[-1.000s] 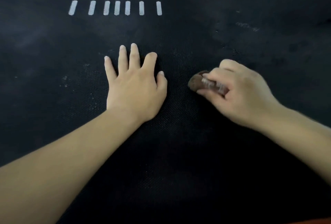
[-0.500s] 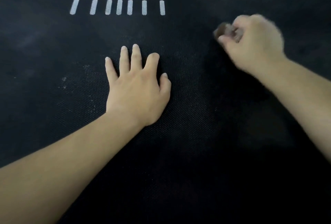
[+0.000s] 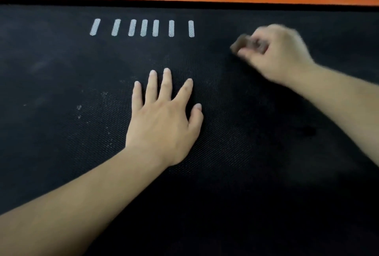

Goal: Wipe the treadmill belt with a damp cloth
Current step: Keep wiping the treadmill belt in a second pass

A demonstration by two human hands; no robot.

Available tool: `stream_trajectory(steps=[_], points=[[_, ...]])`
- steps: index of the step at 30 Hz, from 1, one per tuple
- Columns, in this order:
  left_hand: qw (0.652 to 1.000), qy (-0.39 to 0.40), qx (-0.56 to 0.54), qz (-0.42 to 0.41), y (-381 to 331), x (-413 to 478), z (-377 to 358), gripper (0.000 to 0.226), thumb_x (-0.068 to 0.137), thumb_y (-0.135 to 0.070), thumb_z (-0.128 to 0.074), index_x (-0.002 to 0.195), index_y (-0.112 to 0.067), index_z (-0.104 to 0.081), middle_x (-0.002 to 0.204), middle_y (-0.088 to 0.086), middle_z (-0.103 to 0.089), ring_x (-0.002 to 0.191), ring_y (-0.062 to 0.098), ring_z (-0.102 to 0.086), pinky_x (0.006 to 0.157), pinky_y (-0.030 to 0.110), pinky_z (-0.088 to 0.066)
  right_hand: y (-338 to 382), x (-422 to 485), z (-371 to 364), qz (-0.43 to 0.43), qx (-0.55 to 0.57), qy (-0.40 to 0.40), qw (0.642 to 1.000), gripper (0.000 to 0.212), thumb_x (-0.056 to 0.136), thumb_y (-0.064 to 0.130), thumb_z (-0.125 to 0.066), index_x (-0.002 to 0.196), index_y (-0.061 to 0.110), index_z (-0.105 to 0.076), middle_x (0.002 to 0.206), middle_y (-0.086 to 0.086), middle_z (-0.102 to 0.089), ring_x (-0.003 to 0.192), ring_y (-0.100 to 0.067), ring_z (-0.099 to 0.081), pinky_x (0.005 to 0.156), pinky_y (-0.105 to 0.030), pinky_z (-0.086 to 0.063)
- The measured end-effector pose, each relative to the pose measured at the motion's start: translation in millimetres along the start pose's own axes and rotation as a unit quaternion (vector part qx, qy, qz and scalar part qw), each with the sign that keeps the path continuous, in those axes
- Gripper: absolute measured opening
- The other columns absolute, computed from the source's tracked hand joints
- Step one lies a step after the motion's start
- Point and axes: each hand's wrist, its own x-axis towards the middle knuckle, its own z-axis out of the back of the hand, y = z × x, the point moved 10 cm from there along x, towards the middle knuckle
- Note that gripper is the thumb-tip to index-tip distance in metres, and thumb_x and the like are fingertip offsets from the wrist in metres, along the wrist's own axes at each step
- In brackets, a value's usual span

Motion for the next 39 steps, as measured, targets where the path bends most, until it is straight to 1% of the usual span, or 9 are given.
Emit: stream_trajectory(steps=[3, 8, 12, 18, 22, 27, 32, 36, 39], points=[[1.000, -0.004, 0.002, 0.000, 0, 0, 1, 0.067, 0.097, -0.060, -0.010, 0.160, -0.038, -0.013, 0.171, 0.008, -0.003, 0.157, 0.029, 0.007, 0.126, 0.051, 0.006, -55, 34, 21, -0.169, -0.025, -0.076, 0.982, 0.031, 0.085, 0.051, -0.062, 0.089, 0.021, -0.062, 0.092, -0.002, -0.065, 0.094, -0.032, -0.062, 0.076, -0.036, -0.047], [1.000, -0.009, 0.010, -0.004, -1, 0, 1, 0.067, 0.097, -0.060, -0.010, 0.160, -0.038, -0.014, 0.171, 0.008, -0.006, 0.157, 0.029, 0.005, 0.126, 0.051, 0.004, 10, 46, -21, -0.013, 0.002, -0.014, 1.000, 0.025, 0.088, 0.049, -0.064, 0.089, 0.024, -0.060, 0.089, -0.001, -0.055, 0.082, -0.024, -0.051, 0.070, -0.033, -0.038], [1.000, -0.016, 0.012, -0.007, -2, 0, 3, 0.067, 0.098, -0.060, -0.011, 0.161, -0.037, -0.015, 0.171, 0.008, -0.006, 0.157, 0.029, 0.005, 0.126, 0.051, 0.003, -53, 83, 6, -0.186, -0.029, -0.066, 0.980, 0.025, 0.088, 0.048, -0.061, 0.089, 0.024, -0.058, 0.093, -0.001, -0.062, 0.096, -0.030, -0.062, 0.073, -0.034, -0.043], [1.000, -0.019, 0.004, -0.006, -2, 0, 2, 0.068, 0.097, -0.061, -0.012, 0.161, -0.038, -0.016, 0.171, 0.007, -0.006, 0.157, 0.028, 0.005, 0.126, 0.050, 0.004, 4, 80, -22, -0.021, -0.016, -0.012, 1.000, 0.022, 0.089, 0.048, -0.064, 0.091, 0.027, -0.060, 0.094, -0.002, -0.059, 0.087, -0.025, -0.053, 0.072, -0.033, -0.040], [1.000, -0.018, 0.009, -0.010, -1, 0, 1, 0.068, 0.098, -0.061, -0.011, 0.161, -0.037, -0.014, 0.171, 0.007, -0.005, 0.157, 0.028, 0.006, 0.126, 0.051, 0.004, -75, 77, 20, -0.180, -0.068, -0.070, 0.979, 0.028, 0.088, 0.049, -0.060, 0.092, 0.022, -0.059, 0.105, -0.010, -0.068, 0.102, -0.034, -0.062, 0.079, -0.037, -0.044], [1.000, -0.009, 0.013, -0.004, -1, 0, -1, 0.068, 0.097, -0.062, -0.010, 0.161, -0.038, -0.014, 0.171, 0.007, -0.005, 0.157, 0.028, 0.006, 0.126, 0.051, 0.003, -41, 38, 4, -0.066, -0.061, -0.035, 0.995, 0.026, 0.091, 0.049, -0.061, 0.086, 0.025, -0.054, 0.090, -0.007, -0.055, 0.084, -0.027, -0.051, 0.071, -0.034, -0.037], [1.000, -0.006, 0.015, 0.002, 0, 1, 0, 0.070, 0.095, -0.062, -0.010, 0.161, -0.038, -0.015, 0.171, 0.007, -0.006, 0.157, 0.028, 0.005, 0.126, 0.051, 0.003, -70, 1, 34, -0.172, -0.076, -0.099, 0.977, 0.032, 0.089, 0.048, -0.061, 0.095, 0.017, -0.063, 0.100, -0.014, -0.064, 0.093, -0.035, -0.061, 0.074, -0.036, -0.046], [1.000, 0.003, 0.012, 0.003, 0, 1, -2, 0.069, 0.095, -0.062, -0.010, 0.160, -0.039, -0.015, 0.171, 0.007, -0.005, 0.157, 0.027, 0.005, 0.126, 0.051, 0.003, 8, -59, 12, 0.025, -0.026, -0.002, 0.999, 0.030, 0.089, 0.047, -0.063, 0.084, 0.018, -0.059, 0.083, -0.002, -0.052, 0.074, -0.023, -0.049, 0.062, -0.034, -0.041], [1.000, 0.002, 0.013, 0.002, 0, 0, -2, 0.070, 0.095, -0.062, -0.011, 0.160, -0.038, -0.017, 0.171, 0.007, -0.006, 0.157, 0.028, 0.004, 0.126, 0.051, 0.002, -44, -60, 41, -0.091, -0.056, -0.037, 0.994, 0.033, 0.089, 0.048, -0.062, 0.084, 0.016, -0.060, 0.086, -0.007, -0.054, 0.081, -0.033, -0.056, 0.064, -0.036, -0.042]])
